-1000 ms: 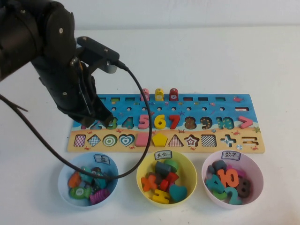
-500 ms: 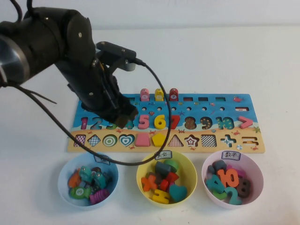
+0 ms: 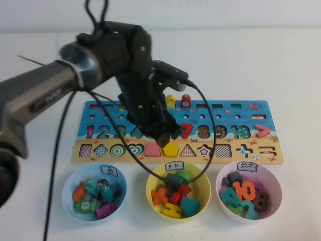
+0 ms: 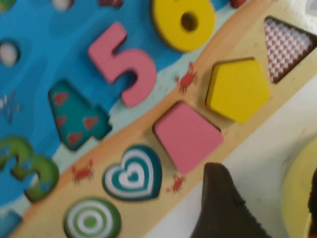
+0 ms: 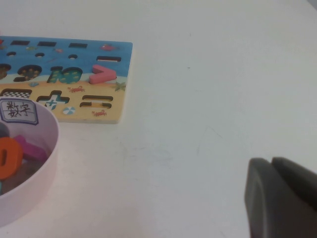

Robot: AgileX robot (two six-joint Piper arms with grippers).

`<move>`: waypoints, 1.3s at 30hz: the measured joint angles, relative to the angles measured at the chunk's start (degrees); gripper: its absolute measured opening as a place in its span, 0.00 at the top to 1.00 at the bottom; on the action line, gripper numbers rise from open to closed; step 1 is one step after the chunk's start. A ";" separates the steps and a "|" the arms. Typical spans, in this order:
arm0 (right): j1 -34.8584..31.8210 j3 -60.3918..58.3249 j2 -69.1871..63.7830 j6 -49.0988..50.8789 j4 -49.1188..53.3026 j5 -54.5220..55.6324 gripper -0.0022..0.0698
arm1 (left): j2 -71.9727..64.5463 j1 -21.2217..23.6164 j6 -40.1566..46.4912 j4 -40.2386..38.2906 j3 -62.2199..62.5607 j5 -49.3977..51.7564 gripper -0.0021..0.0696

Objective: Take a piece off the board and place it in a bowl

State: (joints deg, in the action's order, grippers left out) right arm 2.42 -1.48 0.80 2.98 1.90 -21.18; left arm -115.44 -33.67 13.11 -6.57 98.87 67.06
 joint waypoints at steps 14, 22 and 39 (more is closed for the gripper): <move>0.00 0.00 0.00 0.00 0.00 0.00 0.99 | -5.60 0.39 33.69 9.60 6.88 2.64 0.51; 0.00 0.00 0.00 0.00 0.00 0.00 0.99 | -5.60 4.08 41.68 4.67 7.11 2.73 0.51; 0.00 0.00 0.00 0.00 0.00 0.00 0.99 | -5.60 4.08 48.37 -1.41 7.11 2.76 0.51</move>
State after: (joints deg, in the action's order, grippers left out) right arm 2.42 -1.48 0.80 2.98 1.90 -21.18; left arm -121.04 -29.59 61.48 -7.98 105.98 69.82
